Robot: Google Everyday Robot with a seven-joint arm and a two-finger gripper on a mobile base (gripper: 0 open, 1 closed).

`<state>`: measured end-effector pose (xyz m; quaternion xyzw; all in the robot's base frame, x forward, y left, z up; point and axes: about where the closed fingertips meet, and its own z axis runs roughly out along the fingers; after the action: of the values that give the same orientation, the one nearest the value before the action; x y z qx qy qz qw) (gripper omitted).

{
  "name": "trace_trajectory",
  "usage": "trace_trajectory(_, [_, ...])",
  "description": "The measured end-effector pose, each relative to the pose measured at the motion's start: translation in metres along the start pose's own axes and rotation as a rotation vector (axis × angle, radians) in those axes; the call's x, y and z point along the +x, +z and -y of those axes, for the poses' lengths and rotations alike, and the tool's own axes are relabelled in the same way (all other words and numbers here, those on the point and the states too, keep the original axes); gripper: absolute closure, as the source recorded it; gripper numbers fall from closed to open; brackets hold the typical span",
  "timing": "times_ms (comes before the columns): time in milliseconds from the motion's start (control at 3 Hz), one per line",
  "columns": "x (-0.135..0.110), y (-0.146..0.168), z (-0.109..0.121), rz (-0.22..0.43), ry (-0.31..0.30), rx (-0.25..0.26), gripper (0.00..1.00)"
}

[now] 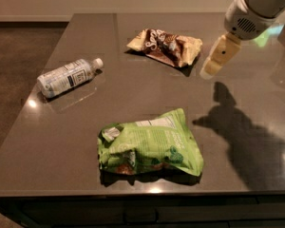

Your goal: Move brown chip bag near green rice chip bag

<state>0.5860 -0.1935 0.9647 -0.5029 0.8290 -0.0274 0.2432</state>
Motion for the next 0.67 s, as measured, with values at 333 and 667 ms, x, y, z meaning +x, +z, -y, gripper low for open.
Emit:
trace_trajectory(333, [-0.012,0.029,0.028,0.003,0.064,-0.011,0.00])
trace_trajectory(667, [-0.024,0.083,0.071,-0.020,0.160,-0.032,0.00])
